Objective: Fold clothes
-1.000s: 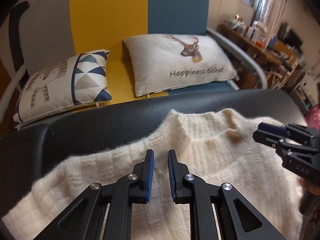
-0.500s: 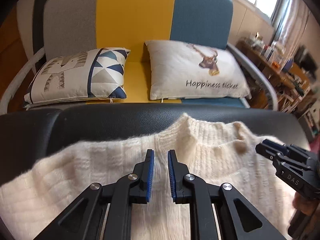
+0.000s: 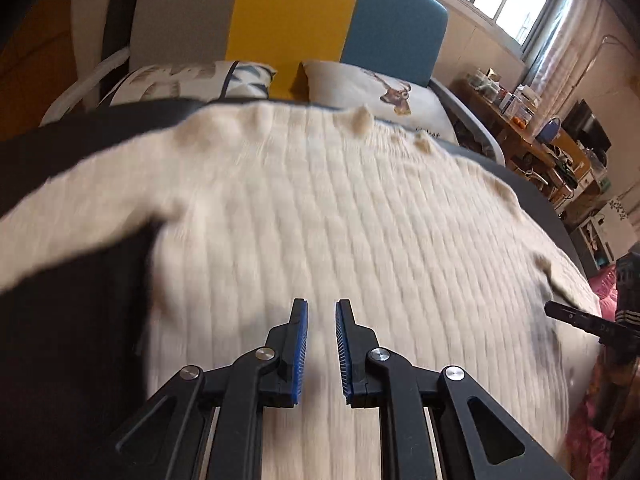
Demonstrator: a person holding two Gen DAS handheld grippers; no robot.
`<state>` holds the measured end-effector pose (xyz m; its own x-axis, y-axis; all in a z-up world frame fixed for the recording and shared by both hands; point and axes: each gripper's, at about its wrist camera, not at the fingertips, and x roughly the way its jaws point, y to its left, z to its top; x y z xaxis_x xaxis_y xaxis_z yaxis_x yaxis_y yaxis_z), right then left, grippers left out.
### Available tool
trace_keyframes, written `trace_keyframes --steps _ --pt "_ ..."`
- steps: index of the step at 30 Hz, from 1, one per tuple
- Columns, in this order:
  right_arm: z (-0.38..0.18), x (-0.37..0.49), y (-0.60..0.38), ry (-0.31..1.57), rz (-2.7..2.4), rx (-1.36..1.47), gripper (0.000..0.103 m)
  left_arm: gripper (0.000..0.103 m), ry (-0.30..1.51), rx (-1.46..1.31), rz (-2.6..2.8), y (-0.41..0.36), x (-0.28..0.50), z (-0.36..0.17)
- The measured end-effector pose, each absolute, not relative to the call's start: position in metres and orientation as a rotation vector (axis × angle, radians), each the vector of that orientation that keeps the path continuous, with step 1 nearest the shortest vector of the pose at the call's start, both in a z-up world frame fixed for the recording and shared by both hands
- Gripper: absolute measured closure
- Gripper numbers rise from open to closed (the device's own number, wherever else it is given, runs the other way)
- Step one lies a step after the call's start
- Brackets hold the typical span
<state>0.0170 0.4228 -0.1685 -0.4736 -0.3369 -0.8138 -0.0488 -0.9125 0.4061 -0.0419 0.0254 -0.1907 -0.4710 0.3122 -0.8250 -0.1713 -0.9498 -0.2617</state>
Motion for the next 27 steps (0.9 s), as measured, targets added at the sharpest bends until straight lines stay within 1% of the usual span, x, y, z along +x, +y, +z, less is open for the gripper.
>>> trace_keyframes --steps 7,9,10,13,15,17,19,20,21,24,26,27 --pt "-0.181 0.043 0.413 -0.524 -2.547 1.601 0.078 0.088 -0.227 -1.492 2.512 0.004 0.016 -0.208" --pt "-0.183 0.047 0.416 -0.545 -2.565 1.596 0.079 0.088 -0.188 -1.474 2.532 0.005 0.024 -0.209" --pt "-0.182 0.050 0.419 -0.584 -2.573 1.580 0.079 0.088 -0.160 -1.473 2.543 0.007 0.027 -0.208" --pt "-0.176 0.068 0.444 -0.806 -2.606 1.476 0.078 0.088 -0.140 -1.473 2.555 0.008 0.031 -0.207" --pt "-0.168 0.094 0.480 -1.027 -2.649 1.318 0.077 0.088 -0.161 -1.490 2.553 0.007 0.030 -0.203" --pt "-0.166 0.121 0.526 -1.256 -2.712 1.209 0.074 0.088 -0.178 -1.465 2.558 0.008 0.025 -0.192" --pt "-0.165 0.147 0.575 -1.495 -2.773 1.108 0.071 0.088 -0.151 -1.418 2.555 0.020 0.019 -0.182" --pt "-0.165 0.160 0.600 -1.618 -2.797 1.050 0.066 0.088 -0.136 -1.395 2.552 0.026 0.015 -0.177" --pt "-0.167 0.172 0.624 -1.732 -2.807 0.996 0.062 0.088 -0.121 -1.371 2.549 0.033 0.012 -0.171" --pt "-0.182 0.195 0.682 -2.030 -2.811 0.928 0.061 0.086 -0.067 -1.371 2.495 0.066 -0.002 -0.172" --pt "-0.196 0.198 0.711 -2.219 -2.741 0.959 0.060 0.086 -0.082 -1.405 2.434 0.088 -0.011 -0.179" --pt "-0.204 0.198 0.720 -2.298 -2.699 0.905 0.060 0.086 -0.094 -1.420 2.405 0.098 -0.014 -0.183"
